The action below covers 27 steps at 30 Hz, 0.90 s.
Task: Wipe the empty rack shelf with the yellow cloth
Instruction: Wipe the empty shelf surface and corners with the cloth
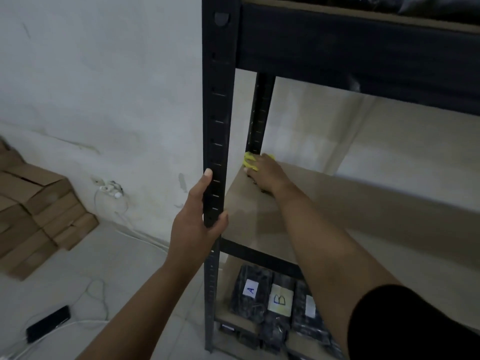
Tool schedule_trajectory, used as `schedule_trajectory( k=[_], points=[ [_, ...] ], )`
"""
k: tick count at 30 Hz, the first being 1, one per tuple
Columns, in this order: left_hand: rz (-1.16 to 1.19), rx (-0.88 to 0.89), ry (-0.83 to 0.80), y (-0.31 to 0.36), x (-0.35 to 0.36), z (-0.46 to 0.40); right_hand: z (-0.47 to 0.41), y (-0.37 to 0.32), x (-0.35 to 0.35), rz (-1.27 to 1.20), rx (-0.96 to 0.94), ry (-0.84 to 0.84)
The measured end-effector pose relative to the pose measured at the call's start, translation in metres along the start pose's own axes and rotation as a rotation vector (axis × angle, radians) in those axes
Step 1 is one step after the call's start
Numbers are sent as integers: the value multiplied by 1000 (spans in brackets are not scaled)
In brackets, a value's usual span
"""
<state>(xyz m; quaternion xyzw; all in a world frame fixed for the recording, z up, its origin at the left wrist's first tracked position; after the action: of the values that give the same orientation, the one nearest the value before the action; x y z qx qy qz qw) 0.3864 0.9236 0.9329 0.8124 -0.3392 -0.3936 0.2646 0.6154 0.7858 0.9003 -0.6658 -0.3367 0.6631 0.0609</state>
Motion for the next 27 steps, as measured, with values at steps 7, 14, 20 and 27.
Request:
schedule_trajectory(
  k=[7, 14, 20, 27],
  points=[
    [15, 24, 23, 4, -1, 2, 85, -32, 4, -102, -178, -206],
    [28, 46, 36, 9, -4, 3, 196, -49, 4, -314, -162, -293],
    [-185, 347, 292, 52, 10, 40, 223, -28, -57, -532, 96, -152],
    [-540, 303, -613, 30, 124, -10, 209, 94, -163, -285, 403, 383]
  ],
)
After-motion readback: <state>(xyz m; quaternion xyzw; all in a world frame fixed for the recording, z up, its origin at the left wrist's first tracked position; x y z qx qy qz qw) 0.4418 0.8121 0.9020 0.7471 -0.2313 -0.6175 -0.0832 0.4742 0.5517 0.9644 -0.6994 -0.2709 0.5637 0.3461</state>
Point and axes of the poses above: each hand's wrist, its own z-axis away from the middle knuckle, its own x-axis out of the palm, y = z × x, the point moved 7 cm from there along -z, towards the middle knuckle, and after that the axes turned 10 degrees about -z, right-handed, at the moved point
